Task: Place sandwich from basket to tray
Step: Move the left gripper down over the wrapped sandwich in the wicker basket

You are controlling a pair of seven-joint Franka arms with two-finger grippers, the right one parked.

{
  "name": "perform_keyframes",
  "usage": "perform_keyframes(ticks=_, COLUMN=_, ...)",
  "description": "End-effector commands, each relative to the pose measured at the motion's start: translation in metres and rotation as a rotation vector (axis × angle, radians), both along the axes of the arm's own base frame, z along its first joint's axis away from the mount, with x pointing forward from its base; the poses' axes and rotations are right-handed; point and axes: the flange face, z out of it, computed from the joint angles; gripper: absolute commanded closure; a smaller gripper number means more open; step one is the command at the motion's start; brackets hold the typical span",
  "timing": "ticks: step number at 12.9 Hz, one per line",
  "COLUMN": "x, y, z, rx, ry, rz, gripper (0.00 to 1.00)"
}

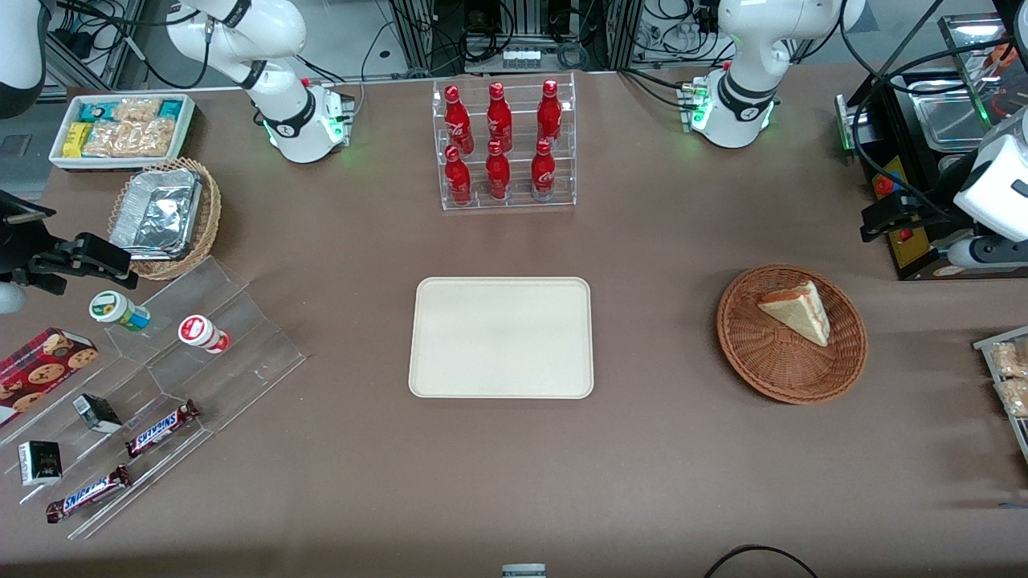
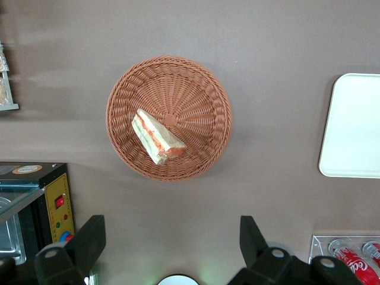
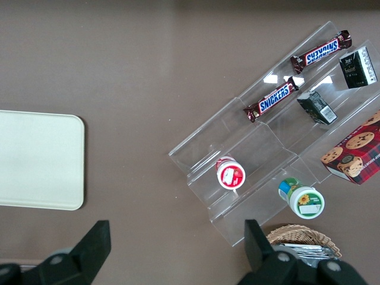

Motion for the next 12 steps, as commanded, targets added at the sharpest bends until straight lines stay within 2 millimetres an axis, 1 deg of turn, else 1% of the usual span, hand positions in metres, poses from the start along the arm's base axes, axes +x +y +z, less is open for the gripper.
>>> perform_keyframes(ticks=1, x=-0.008, y=-0.002, z=0.002, rx=-0.009, ry=-0.007, rz=-0.001, gripper=0.00)
perform_keyframes(ticks=3, x=-0.006, y=-0.003, z=-0.004, rx=-0.009, ry=0.002, rz=-0.002, gripper=0.00)
perform_keyframes(ticks=4, x=-0.003, y=-0.004, z=-0.013, rx=-0.006, ry=0.007, rz=-0.004, gripper=0.00)
perform_keyframes(ticks=7, x=-0.001, y=0.009, z=-0.071, rx=-0.008, ry=0.033, rz=0.032, gripper=0.00)
perform_keyframes(ticks=9, x=0.009, y=0.021, z=-0.107, rx=-0.001, ry=0.071, rz=0.101, gripper=0.00)
perform_keyframes(ticks=11, x=0.017, y=0.029, z=-0.133, rx=0.009, ry=0.088, rz=0.166, gripper=0.00)
perform_keyframes(ticks=12, x=0.016, y=0.040, z=-0.148, rx=0.003, ry=0.085, rz=0.188, gripper=0.00)
